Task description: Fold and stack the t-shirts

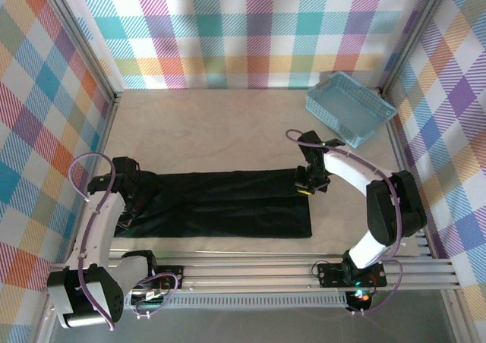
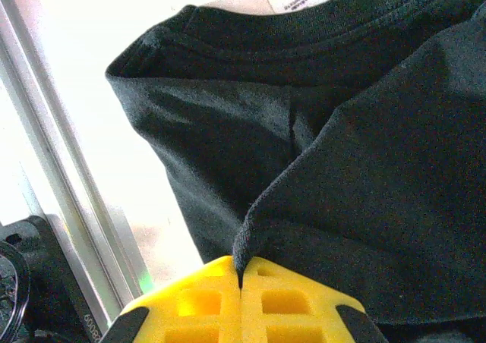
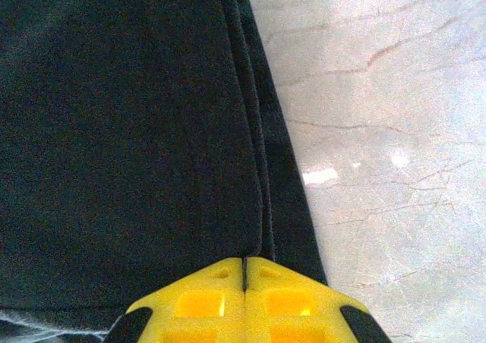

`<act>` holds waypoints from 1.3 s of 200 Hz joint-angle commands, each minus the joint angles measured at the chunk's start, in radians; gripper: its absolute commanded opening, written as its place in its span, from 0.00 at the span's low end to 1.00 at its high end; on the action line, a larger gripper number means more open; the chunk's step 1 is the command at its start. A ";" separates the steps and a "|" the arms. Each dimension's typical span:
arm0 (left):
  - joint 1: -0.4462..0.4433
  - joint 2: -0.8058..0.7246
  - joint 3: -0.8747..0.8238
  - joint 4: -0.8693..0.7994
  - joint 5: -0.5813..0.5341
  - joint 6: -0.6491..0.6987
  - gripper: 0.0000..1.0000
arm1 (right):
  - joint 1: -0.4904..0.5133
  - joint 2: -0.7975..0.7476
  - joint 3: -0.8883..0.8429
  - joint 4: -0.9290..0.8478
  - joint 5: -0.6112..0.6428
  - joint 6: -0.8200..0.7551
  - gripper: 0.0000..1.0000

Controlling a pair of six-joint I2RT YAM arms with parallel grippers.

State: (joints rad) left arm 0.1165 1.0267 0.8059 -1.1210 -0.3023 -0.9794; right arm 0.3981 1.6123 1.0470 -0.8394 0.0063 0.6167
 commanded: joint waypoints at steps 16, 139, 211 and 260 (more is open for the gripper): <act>0.012 -0.002 0.046 -0.057 -0.098 0.011 0.00 | 0.007 -0.008 -0.052 -0.043 0.038 -0.003 0.00; 0.010 0.012 -0.073 0.026 -0.040 0.003 0.02 | 0.012 0.012 -0.086 -0.043 0.033 -0.022 0.14; 0.001 0.203 0.246 0.122 0.084 0.113 0.53 | 0.013 -0.028 0.056 -0.030 -0.048 0.022 0.30; 0.009 0.548 0.337 0.287 0.236 0.197 0.44 | 0.021 0.152 0.087 0.069 -0.200 0.160 0.30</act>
State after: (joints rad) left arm 0.1158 1.4490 1.1179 -0.9150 -0.1455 -0.8459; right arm 0.4095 1.6768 1.1213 -0.8131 -0.0826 0.6731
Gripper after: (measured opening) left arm 0.440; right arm 0.267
